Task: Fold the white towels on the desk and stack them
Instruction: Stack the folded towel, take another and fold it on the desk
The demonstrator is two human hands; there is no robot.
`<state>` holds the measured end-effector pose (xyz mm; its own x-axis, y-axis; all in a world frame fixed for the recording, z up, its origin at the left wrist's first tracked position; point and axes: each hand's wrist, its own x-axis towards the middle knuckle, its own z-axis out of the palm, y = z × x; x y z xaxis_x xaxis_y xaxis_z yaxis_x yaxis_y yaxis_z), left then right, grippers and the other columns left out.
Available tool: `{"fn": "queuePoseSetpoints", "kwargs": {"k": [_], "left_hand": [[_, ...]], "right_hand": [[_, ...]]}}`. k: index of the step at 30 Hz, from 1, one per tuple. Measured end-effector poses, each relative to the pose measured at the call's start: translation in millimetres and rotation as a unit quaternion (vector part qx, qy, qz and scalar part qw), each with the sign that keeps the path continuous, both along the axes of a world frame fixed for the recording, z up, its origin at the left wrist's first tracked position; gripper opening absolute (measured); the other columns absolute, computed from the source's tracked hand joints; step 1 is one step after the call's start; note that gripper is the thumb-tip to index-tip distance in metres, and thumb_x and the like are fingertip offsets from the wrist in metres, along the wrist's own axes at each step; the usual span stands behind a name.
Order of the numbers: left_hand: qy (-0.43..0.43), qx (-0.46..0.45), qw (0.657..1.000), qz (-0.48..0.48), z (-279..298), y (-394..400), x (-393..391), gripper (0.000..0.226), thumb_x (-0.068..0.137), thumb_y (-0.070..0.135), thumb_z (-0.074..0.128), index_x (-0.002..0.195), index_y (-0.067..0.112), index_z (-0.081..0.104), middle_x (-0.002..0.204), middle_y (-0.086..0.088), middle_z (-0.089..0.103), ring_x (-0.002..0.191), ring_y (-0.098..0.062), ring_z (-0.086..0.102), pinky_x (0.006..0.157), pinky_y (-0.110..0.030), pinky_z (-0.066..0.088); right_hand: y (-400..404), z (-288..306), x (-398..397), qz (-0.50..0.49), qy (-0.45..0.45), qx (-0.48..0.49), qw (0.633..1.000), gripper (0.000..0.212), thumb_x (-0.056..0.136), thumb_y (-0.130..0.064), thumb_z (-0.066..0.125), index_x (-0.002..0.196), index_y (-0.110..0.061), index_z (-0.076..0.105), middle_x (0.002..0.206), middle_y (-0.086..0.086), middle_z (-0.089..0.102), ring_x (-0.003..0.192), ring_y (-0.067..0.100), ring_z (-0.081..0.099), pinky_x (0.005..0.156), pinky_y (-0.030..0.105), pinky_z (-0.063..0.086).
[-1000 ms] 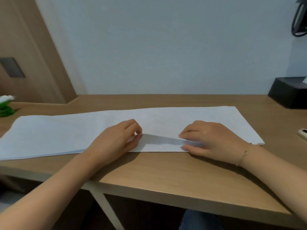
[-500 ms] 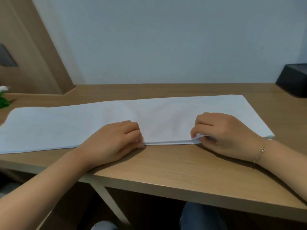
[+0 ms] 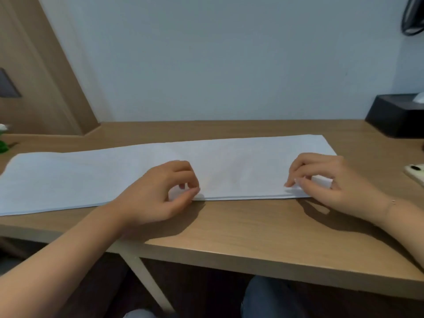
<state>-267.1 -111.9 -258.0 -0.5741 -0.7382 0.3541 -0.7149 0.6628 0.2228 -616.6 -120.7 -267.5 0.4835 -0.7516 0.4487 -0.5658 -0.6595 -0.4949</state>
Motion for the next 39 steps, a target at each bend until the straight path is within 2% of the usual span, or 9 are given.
{"fn": "queuePoseSetpoints", "kwargs": {"k": [3, 7, 11, 15, 20, 26, 31, 35, 39], "left_hand": [[0.096, -0.016, 0.994, 0.050, 3, -18, -32, 0.019, 0.099, 0.034, 0.050, 0.104, 0.028, 0.067, 0.110, 0.015, 0.060, 0.107, -0.002, 0.052, 0.091, -0.015, 0.038], [0.008, 0.091, 0.987, 0.129, -15, -46, -75, 0.043, 0.102, 0.045, 0.038, 0.141, 0.030, 0.048, 0.152, 0.008, 0.041, 0.142, -0.012, 0.031, 0.117, -0.035, 0.022], [-0.139, 0.143, 0.974, 0.108, -36, -57, -82, 0.064, 0.094, 0.068, 0.013, 0.153, 0.044, 0.006, 0.164, 0.011, -0.003, 0.150, -0.007, -0.005, 0.121, -0.041, -0.004], [-0.162, 0.138, 0.972, 0.095, -34, -54, -73, 0.084, 0.075, 0.085, -0.002, 0.151, 0.049, -0.004, 0.163, 0.013, -0.010, 0.149, -0.007, -0.011, 0.122, -0.041, -0.005], [-0.151, 0.137, 0.975, 0.092, -34, -39, -70, 0.076, 0.086, 0.076, 0.004, 0.154, 0.043, -0.002, 0.163, 0.011, -0.009, 0.149, -0.006, -0.010, 0.120, -0.037, -0.007], [-0.033, 0.010, 0.980, 0.196, -22, -22, -29, 0.050, 0.101, 0.050, 0.036, 0.148, 0.032, 0.040, 0.162, 0.008, 0.021, 0.151, -0.009, 0.003, 0.119, -0.044, -0.012], [0.111, 0.092, 0.971, 0.189, 0, 4, 47, 0.027, 0.093, 0.044, 0.058, 0.118, 0.036, 0.065, 0.138, 0.016, 0.053, 0.127, -0.005, 0.047, 0.109, -0.032, 0.037], [0.023, 0.134, 0.974, 0.179, 4, 30, 90, 0.035, 0.077, 0.064, 0.053, 0.106, 0.048, 0.063, 0.124, 0.026, 0.055, 0.117, 0.005, 0.048, 0.106, -0.027, 0.041], [0.028, 0.086, 0.981, 0.174, -8, 40, 110, 0.021, 0.089, 0.042, 0.061, 0.108, 0.040, 0.069, 0.120, 0.023, 0.059, 0.113, 0.004, 0.052, 0.102, -0.029, 0.046]], "right_hand": [[-11, 2, -4, -0.118, -0.021, 0.017, 0.993, 0.024, 0.096, -0.023, 0.052, 0.112, -0.022, 0.070, 0.118, -0.006, 0.063, 0.112, 0.010, 0.056, 0.097, 0.029, 0.045], [-18, -7, -12, -0.155, 0.183, 0.143, 0.960, 0.056, 0.098, -0.052, 0.032, 0.151, -0.032, 0.029, 0.159, -0.015, 0.017, 0.146, 0.004, 0.012, 0.114, 0.019, 0.005], [-22, -15, -23, -0.163, 0.310, 0.140, 0.926, 0.075, 0.087, -0.070, 0.008, 0.153, -0.037, -0.002, 0.160, -0.016, -0.009, 0.146, 0.001, -0.008, 0.117, 0.025, -0.004], [-23, -13, -26, -0.149, 0.331, 0.146, 0.920, 0.084, 0.079, -0.074, 0.001, 0.153, -0.034, -0.009, 0.159, -0.015, -0.015, 0.145, 0.002, -0.013, 0.118, 0.026, -0.006], [-22, -3, -29, -0.131, 0.345, 0.196, 0.908, 0.065, 0.099, -0.056, 0.013, 0.152, -0.028, -0.011, 0.159, -0.010, -0.019, 0.144, 0.003, -0.018, 0.115, 0.024, -0.012], [-28, 25, 16, -0.167, 0.427, 0.103, 0.883, 0.061, 0.103, -0.046, 0.027, 0.154, -0.015, 0.017, 0.163, 0.005, 0.005, 0.150, 0.019, 0.002, 0.120, 0.036, 0.000], [-22, 31, 129, -0.027, 0.283, -0.001, 0.959, 0.050, 0.099, -0.047, 0.040, 0.146, -0.028, 0.039, 0.158, -0.008, 0.026, 0.144, 0.012, 0.023, 0.114, 0.030, 0.024], [-15, 17, 198, 0.077, 0.260, -0.064, 0.960, 0.050, 0.095, -0.055, 0.044, 0.138, -0.031, 0.049, 0.147, -0.010, 0.043, 0.132, 0.011, 0.038, 0.106, 0.029, 0.035], [-17, -1, 221, 0.114, 0.234, -0.119, 0.958, 0.037, 0.095, -0.050, 0.047, 0.119, -0.029, 0.065, 0.120, -0.011, 0.061, 0.102, 0.006, 0.052, 0.083, 0.027, 0.051]]}}
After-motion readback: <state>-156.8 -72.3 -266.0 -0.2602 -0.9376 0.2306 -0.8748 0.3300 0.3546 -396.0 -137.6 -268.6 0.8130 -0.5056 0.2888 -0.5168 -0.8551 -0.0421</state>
